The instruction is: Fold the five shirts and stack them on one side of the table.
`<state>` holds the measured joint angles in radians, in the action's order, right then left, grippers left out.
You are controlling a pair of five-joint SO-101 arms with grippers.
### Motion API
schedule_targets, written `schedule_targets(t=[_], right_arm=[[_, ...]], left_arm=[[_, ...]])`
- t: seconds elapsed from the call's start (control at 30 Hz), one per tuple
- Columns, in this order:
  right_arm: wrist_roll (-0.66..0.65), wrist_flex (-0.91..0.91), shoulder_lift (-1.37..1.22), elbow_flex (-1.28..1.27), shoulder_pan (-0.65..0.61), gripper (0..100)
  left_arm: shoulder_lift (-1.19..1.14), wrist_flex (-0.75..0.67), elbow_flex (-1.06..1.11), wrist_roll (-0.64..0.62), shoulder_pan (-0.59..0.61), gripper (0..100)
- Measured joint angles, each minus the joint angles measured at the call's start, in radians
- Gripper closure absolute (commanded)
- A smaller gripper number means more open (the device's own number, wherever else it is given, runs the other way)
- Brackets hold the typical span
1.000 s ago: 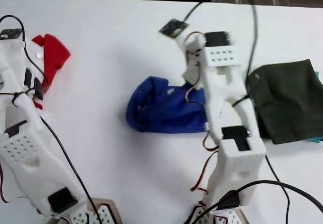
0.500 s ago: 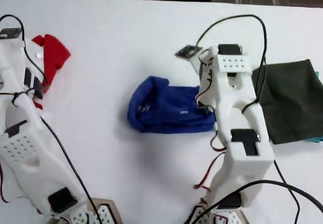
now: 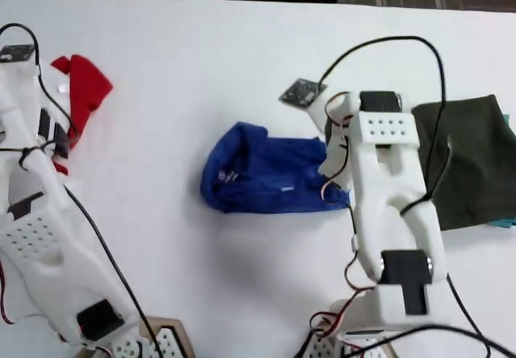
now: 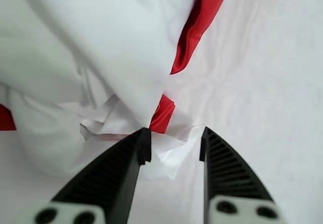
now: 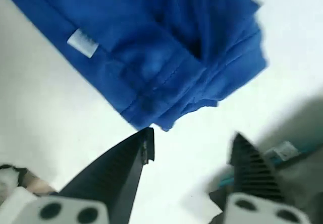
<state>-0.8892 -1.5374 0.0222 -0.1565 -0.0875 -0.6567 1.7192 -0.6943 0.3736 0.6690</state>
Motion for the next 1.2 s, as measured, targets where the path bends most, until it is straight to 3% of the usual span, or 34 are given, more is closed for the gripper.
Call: schedule_targets(t=[0.1, 0.23, 0.4, 0.53, 0.83, 1.2], right_arm=[[0.046, 0.060, 0.069, 0.000, 0.000, 68.3], [0.221, 0.210, 0.078, -0.003, 0.000, 68.3], [0.339, 0.325, -0.107, -0.002, -0.051, 68.3], [0.350, 0.313, -0.262, -0.003, -0.098, 68.3], [0.316, 0.143, -0.265, -0.005, -0.103, 68.3], [0.255, -0.049, -0.052, -0.005, -0.103, 68.3]], left_arm=[[0.000, 0.000, 0.000, 0.000, 0.000, 82], [0.000, 0.000, 0.000, 0.000, 0.000, 82], [0.000, 0.000, 0.000, 0.000, 0.000, 82], [0.000, 0.000, 0.000, 0.000, 0.000, 82], [0.000, 0.000, 0.000, 0.000, 0.000, 82], [0.000, 0.000, 0.000, 0.000, 0.000, 82]])
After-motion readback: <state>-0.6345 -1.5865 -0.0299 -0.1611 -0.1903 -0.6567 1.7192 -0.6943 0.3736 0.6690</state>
